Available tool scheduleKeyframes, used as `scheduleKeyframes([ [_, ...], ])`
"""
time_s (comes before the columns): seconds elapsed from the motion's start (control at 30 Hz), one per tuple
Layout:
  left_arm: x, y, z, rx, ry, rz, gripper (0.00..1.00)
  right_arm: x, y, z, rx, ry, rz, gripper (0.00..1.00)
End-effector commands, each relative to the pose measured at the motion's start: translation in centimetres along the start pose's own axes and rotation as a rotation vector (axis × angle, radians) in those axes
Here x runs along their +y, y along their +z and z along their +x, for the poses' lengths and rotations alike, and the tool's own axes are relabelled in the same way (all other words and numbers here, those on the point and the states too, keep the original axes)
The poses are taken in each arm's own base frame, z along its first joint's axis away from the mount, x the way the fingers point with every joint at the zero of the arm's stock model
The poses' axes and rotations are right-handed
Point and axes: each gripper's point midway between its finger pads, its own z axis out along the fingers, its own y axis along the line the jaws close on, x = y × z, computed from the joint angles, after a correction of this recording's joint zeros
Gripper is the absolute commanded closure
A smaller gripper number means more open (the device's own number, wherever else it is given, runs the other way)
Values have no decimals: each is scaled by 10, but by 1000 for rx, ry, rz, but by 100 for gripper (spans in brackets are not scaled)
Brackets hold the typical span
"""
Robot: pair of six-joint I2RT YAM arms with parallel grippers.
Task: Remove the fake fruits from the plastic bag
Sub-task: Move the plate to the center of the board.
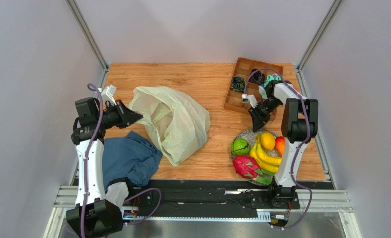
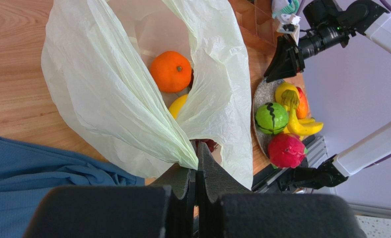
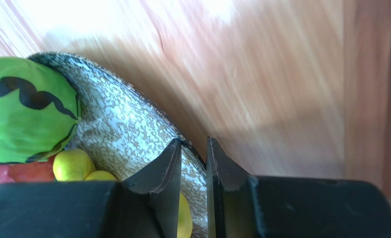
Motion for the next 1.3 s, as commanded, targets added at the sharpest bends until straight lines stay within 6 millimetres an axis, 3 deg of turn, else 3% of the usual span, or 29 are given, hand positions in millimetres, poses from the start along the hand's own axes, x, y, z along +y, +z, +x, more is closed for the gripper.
scheduleKeyframes([
  [0.0,-1,-2,1,-12,35,12,100,-27,5,-51,-112,-18,89,97],
  [0.23,0,-2,7,-8,35,13,100,-26,17,-109,-114,-88,98,97],
  [0.63,-1,-2,3,-13,38,14,100,4,61,-167,-92,-219,52,98],
  [0.73,-4,-3,0,-15,35,19,100,11,56,-179,-122,-219,46,97],
  [0.8,-6,-4,-3,-19,37,22,100,17,46,-184,-145,-208,53,88],
  [0.87,-9,-5,-4,-22,36,27,100,34,20,-195,-199,-222,66,82],
  [0.93,-11,-6,-5,-27,40,30,100,56,-14,-207,-270,-254,88,63],
  [1.03,-16,-8,-4,-28,34,44,100,93,-51,-220,-367,-274,71,21],
  [1.07,-18,-9,-3,-28,28,51,100,114,-80,-230,-438,-317,95,0],
  [1.17,-27,-12,5,-26,21,85,100,169,-120,-259,-632,-269,36,0],
  [1.2,-27,-12,8,-22,15,89,100,195,-121,-267,-653,-228,-32,0],
  [1.27,-31,-14,11,-19,11,109,100,249,-125,-280,-700,-324,-198,0],
])
